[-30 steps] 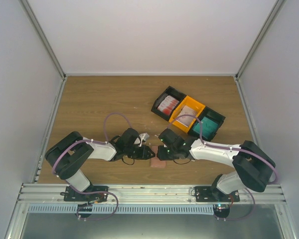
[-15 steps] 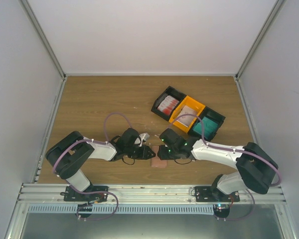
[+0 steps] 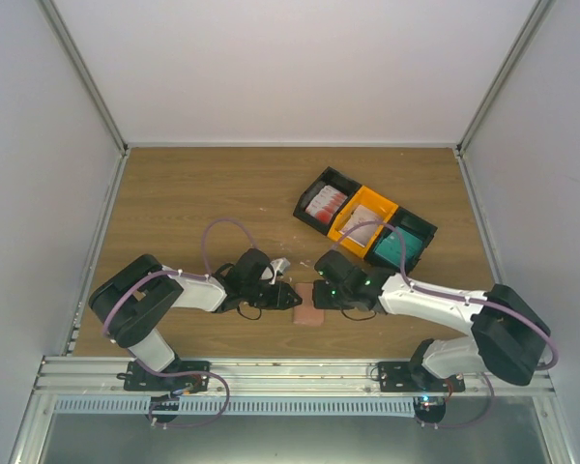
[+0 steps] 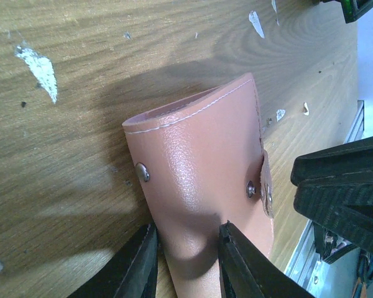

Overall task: Put the credit cards into the card holder
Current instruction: Close the card holder at the center of the board.

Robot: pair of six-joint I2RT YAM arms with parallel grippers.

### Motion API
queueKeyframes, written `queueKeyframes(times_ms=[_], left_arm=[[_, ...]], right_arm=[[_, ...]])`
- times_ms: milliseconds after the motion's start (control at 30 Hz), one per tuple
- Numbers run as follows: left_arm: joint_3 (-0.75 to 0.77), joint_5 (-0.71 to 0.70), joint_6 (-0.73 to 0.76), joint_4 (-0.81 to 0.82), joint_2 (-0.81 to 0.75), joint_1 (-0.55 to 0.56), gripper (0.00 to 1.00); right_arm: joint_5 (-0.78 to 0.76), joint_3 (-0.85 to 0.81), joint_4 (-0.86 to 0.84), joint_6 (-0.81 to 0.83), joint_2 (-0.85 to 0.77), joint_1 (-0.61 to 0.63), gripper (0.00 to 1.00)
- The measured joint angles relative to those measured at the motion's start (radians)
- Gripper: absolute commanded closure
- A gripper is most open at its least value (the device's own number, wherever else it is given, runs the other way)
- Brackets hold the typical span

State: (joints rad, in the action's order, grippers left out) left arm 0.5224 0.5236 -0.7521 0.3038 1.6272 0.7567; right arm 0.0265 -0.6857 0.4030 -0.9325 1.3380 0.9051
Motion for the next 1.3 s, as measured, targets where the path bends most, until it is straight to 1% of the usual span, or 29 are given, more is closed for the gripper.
queueKeyframes(times_ms=[200, 400, 800, 1167, 1300], left_arm=[[0.000, 0.001, 0.000, 0.002, 0.001, 0.000, 0.69], [0.000, 0.001, 0.000, 0.003, 0.002, 0.000, 0.69], [0.000, 0.002, 0.000, 0.005, 0.003, 0.000, 0.69], [0.000, 0.004, 0.000, 0.010, 0.006, 0.000, 0.70], [0.000, 0.004, 0.000, 0.010, 0.008, 0.000, 0.72]], right_arm=[[0.010, 0.045, -0.017, -0.033, -0.009, 0.000, 0.82], [0.025, 0.063, -0.051, -0.052, -0.003, 0.000, 0.82], [0.026, 0.063, -0.082, -0.052, 0.023, 0.000, 0.89], [0.027, 0.041, -0.088, -0.033, 0.057, 0.000, 0.90], [0.027, 0.031, -0.085, -0.022, 0.069, 0.000, 0.91]])
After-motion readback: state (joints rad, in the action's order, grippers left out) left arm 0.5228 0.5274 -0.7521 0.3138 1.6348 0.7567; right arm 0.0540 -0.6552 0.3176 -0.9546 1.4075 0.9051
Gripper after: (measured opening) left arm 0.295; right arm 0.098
